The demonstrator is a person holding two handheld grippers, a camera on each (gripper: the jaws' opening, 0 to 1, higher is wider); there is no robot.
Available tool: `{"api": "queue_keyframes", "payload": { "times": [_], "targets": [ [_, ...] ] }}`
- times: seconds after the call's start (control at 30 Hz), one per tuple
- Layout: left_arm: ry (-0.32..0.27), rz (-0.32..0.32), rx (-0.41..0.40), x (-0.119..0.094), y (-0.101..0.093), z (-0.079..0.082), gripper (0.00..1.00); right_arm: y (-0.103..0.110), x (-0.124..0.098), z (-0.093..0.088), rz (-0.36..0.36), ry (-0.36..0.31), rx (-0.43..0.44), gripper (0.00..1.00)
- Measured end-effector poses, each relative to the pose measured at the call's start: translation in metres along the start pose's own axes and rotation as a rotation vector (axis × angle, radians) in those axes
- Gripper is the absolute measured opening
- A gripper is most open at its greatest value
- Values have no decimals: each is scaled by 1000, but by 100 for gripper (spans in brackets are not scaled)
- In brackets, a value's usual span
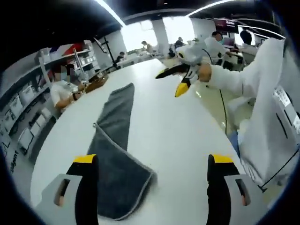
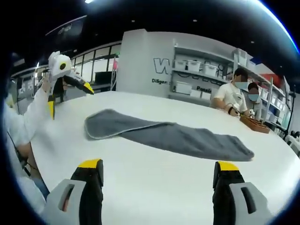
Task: Open the folded towel by lifting each exposed corner and separating the folded layers until the towel lies flat within the target outline without major curled edges
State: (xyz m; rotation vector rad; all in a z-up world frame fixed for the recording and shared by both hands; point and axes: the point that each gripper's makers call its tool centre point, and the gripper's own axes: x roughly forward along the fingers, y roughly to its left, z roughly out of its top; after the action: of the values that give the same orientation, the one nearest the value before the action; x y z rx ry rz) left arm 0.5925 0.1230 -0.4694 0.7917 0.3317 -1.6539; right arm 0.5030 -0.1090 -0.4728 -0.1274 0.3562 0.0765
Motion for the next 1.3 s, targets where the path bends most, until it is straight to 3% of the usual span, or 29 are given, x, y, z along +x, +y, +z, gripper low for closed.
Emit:
{"api": "queue_keyframes", "payload": {
  "times": [0.17,0.23,0.33,0.43,0.5,0.7,0.87,1.0,1.3],
  "targets": [
    [53,-41,-35,25,-1,-20,95,-1,-2,-3,-1,3,6,99],
    [68,-63,-86,33,1,-32,90,-1,-2,-6,1,9,13,99],
    [80,-66,-98,40,4,-42,76,-3,-1,-8,-1,11,18,98],
    [81,-131,-99,49,-5,-49,59,-3,-1,-8,-2,11,23,98],
    [68,-170,-115,54,-11,-49,51,-1,1,-8,2,13,26,98],
    [77,-155,-148,59,-4,-56,30,0,2,-8,4,15,22,97],
    [71,-144,-192,59,0,-59,21,1,3,-9,6,20,23,97],
    [18,-173,-222,54,-2,-50,4,2,3,-9,8,21,21,97],
    [-27,-162,-256,34,3,-40,1,4,5,-9,13,23,20,97]
  ]
}}
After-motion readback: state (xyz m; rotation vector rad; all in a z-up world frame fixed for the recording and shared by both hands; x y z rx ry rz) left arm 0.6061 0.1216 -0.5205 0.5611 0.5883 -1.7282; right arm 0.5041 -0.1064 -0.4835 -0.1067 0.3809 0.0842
